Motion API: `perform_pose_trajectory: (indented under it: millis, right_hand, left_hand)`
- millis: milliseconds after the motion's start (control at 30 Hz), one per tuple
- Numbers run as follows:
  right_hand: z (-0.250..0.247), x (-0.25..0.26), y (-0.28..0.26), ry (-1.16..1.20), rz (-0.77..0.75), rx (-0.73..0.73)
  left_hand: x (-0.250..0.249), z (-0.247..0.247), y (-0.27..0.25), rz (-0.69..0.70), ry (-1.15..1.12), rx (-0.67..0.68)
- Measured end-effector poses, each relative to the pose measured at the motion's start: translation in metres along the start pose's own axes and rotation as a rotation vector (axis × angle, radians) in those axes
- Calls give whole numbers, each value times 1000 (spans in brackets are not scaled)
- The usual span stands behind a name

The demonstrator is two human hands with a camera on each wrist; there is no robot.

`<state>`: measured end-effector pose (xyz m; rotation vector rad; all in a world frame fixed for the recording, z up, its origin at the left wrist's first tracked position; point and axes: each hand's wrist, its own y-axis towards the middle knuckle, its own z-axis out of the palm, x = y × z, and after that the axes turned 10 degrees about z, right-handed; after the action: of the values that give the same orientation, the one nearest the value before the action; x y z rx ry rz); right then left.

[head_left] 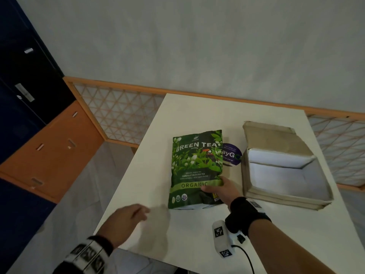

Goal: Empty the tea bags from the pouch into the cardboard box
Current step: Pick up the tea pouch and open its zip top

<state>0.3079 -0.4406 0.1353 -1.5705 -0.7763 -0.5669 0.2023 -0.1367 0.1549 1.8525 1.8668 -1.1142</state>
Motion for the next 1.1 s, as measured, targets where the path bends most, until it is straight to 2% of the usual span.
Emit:
perform_pose_trajectory:
  millis: [100, 267, 400, 600, 767, 933, 1100]
  right_hand:
    - [-6, -2, -7, 51, -47, 24]
    - [-12, -4, -16, 176, -112, 144]
    - [-16, -4, -24, 210, -134, 247]
    - [-16, 14, -30, 189, -140, 294]
    - [-25, 42, -33, 368, -85, 214]
    - [-47, 82, -27, 416, -242, 60]
    - [-64, 111, -26, 322, -298, -25]
  left_hand:
    - [-28, -2, 48, 42, -50, -37]
    - [-60, 5, 98, -55, -322, 32]
    - [-82, 5, 113, 45, -475, -7]
    - [-101, 4, 118, 27, -508, -172]
    - [-103, 4, 120, 89, -474, -193]
    - [-93, 10, 120, 101, -452, -152]
    - [-88, 7, 121, 74, -426, -148]
